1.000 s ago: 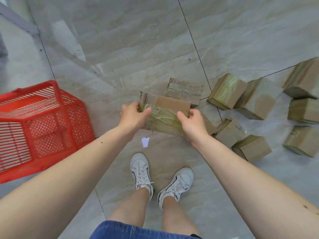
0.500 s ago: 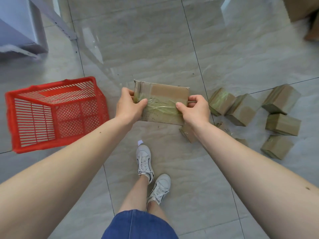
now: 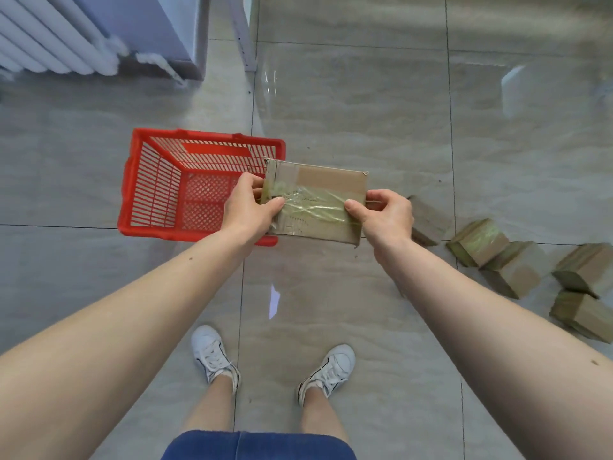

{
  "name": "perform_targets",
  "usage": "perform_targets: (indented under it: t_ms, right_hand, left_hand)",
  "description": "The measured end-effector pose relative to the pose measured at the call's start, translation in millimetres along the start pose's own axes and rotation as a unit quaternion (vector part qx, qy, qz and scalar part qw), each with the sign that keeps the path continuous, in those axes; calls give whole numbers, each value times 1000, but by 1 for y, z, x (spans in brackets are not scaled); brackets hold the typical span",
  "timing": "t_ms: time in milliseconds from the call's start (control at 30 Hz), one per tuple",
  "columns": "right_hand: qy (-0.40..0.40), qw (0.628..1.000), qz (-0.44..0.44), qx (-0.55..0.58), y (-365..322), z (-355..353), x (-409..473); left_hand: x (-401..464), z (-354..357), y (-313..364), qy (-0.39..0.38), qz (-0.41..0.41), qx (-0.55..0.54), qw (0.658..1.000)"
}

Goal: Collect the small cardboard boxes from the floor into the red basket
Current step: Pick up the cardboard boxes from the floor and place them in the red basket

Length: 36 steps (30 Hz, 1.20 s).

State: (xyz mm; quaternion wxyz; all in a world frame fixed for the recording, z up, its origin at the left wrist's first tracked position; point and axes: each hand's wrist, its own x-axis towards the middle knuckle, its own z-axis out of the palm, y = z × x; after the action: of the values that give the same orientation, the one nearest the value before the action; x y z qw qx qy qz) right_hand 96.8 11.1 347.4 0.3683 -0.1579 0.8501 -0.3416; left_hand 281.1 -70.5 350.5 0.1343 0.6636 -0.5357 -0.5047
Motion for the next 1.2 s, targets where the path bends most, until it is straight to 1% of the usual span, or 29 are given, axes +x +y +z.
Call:
perform_targets:
  t_ms: [300, 400, 500, 700, 767, 867, 933, 1200]
  right_hand:
    - [-38, 999, 8, 35, -48, 150, -49]
    - [-39, 998, 18, 45, -57, 192, -54]
    - [-43, 998, 25, 37, -64, 226, -50]
    - [-67, 997, 30, 5, -87, 281, -18]
    - [-83, 996, 29, -8, -91, 299, -4]
    - [-96, 995, 35, -22, -90, 326, 15]
    - [-98, 993, 45, -38, -86, 345, 24]
    - [-137, 985, 74, -72, -47, 433, 68]
  left_hand:
    - [54, -146, -64, 6, -6, -19, 1000]
    - [74, -178, -79, 20, 0, -20, 1000]
    - [96, -200, -92, 19, -14, -33, 999]
    - [156, -220, -116, 2, -25, -34, 999]
    - [178, -220, -122, 16, -39, -53, 998]
    - [208, -216, -137, 58, -74, -91, 991]
    - [224, -215, -153, 57, -93, -104, 989]
    - [303, -204, -228, -24, -137, -14, 990]
